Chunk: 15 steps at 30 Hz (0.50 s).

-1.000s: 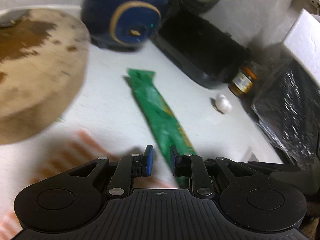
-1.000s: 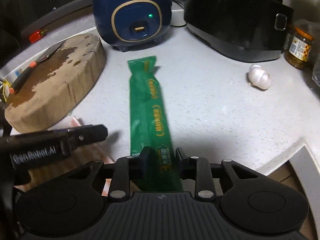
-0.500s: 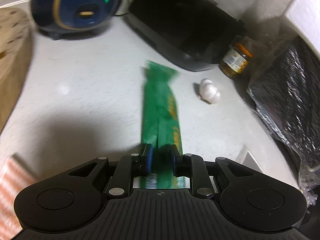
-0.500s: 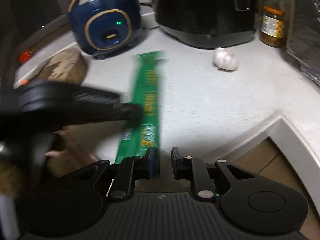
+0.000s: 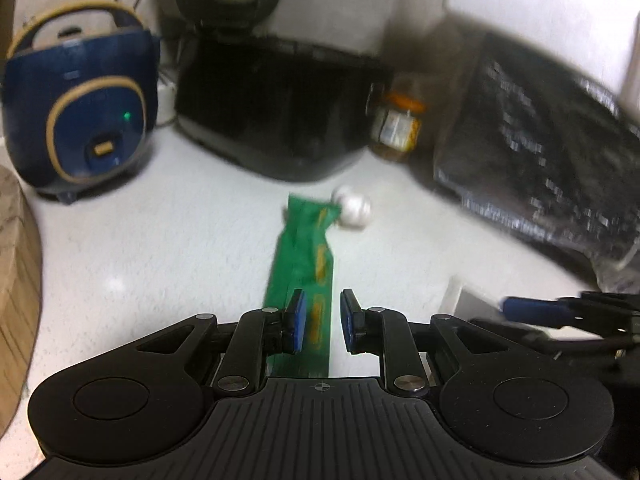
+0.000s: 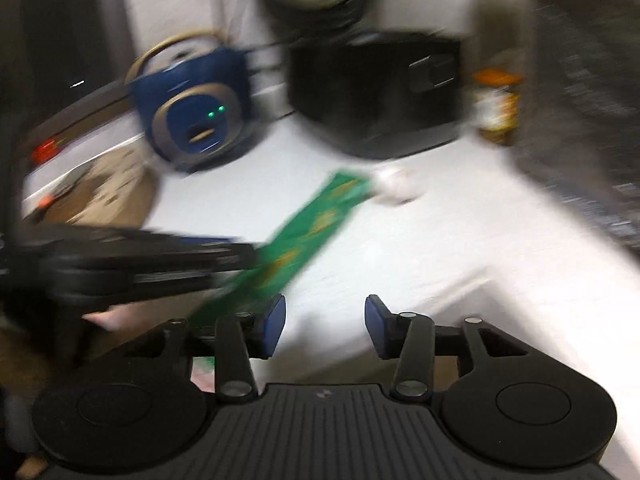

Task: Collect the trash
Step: 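Grasp the long green snack bag with the left tool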

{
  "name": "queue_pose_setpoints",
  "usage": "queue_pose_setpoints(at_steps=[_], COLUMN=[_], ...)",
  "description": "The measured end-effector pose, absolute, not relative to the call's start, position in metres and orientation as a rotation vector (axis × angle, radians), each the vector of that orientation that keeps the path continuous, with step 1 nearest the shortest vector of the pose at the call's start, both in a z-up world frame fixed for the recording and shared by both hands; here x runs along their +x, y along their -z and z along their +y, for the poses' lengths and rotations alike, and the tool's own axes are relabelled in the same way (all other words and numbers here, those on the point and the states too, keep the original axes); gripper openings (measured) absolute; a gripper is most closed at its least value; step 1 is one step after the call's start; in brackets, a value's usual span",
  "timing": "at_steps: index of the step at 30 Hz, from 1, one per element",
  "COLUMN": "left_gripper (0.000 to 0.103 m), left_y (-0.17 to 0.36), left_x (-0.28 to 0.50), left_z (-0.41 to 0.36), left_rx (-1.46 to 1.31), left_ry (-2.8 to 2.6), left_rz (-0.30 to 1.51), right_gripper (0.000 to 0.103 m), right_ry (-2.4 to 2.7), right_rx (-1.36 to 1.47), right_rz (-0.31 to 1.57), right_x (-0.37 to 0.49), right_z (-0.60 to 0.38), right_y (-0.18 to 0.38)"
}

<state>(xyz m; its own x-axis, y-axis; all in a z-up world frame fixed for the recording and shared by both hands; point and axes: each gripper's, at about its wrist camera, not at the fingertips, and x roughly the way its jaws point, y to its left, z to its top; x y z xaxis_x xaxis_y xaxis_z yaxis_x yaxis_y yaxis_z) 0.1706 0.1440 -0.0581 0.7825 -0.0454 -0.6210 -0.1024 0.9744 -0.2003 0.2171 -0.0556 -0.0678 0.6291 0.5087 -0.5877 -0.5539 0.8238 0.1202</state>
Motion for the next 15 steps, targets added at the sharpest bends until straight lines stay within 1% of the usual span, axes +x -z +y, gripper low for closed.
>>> queue_pose_setpoints(at_steps=[3,5,9,11,12,13,15], left_gripper=[0.022,0.022,0.022,0.022,0.029,0.033,0.052], left_y=[0.052,0.056,0.074,0.089,0.094,0.097,0.097], left_x=[0.176,0.181,0.194,0.203,0.206,0.206,0.207], left_z=[0.139,0.134,0.124,0.119,0.117,0.114,0.112], left_rx=[-0.180,-0.151,-0.073,-0.036,-0.026,-0.005,-0.002], left_ry=[-0.027,-0.040,-0.072,-0.057,-0.042,-0.032,0.007], left_rz=[0.672,0.696,0.754,0.826,0.852,0.852,0.849], right_gripper=[0.049,0.049,0.049,0.049,0.049,0.049,0.049], right_ry=[-0.488,-0.455,-0.455,-0.463,-0.462,-0.462,-0.463], right_rx=[-0.029,0.027,0.116,0.123,0.119,0.114,0.107], right_rz=[0.612,0.616,0.625,0.633,0.637,0.643,0.657], right_x=[0.223,0.228,0.232,0.231,0.230,0.230,0.229], right_z=[-0.084,-0.099,-0.115,-0.116,-0.115,-0.116,-0.116], right_y=[0.062,0.062,0.065,0.068,0.070,0.072,0.076])
